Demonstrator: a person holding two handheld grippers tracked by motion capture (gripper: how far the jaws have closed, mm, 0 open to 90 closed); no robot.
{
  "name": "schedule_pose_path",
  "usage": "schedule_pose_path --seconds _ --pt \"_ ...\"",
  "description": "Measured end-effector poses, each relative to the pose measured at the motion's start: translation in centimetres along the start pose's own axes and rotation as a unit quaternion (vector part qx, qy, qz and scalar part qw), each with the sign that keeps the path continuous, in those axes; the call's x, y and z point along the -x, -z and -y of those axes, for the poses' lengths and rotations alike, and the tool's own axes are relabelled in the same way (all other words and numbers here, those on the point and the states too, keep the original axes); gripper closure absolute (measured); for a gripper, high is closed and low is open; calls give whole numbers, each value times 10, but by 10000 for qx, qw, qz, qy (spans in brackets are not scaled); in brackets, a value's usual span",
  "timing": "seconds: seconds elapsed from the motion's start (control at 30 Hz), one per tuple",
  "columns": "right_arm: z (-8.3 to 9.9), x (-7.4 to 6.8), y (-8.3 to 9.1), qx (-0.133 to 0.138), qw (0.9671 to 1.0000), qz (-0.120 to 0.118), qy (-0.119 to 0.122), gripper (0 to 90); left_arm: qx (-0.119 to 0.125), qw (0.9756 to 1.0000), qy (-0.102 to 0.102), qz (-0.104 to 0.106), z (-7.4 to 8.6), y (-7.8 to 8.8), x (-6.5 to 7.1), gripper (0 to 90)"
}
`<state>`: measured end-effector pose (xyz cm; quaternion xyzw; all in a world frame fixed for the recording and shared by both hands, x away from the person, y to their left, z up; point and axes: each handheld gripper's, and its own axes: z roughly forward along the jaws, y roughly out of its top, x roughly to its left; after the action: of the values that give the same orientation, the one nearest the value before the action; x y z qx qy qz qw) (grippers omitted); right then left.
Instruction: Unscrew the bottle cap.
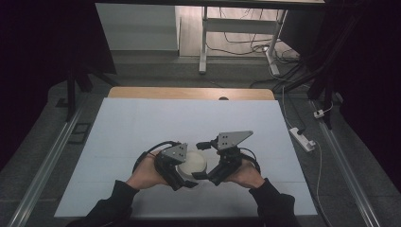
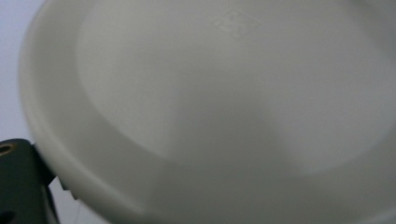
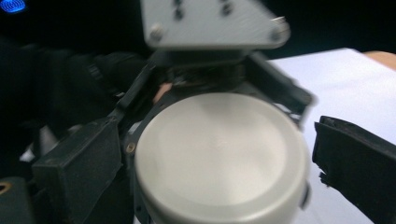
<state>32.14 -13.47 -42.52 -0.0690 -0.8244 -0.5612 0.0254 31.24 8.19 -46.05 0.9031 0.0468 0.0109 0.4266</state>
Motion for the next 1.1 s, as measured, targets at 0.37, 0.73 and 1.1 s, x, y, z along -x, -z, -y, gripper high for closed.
schedule_pose_path --seconds 0.37,0.73,1.1 --pt "3 -7 -17 -246 9951 959 -37 43 -34 9973 470 -554 -1 1 -4 69" --pt "4 -10 -16 -277 9976 636 61 71 11 9997 219 -131 -1 -1 -2 69" --pt "1 -11 -11 -88 9993 346 104 72 0 9999 -15 150 1 -1 -1 69"
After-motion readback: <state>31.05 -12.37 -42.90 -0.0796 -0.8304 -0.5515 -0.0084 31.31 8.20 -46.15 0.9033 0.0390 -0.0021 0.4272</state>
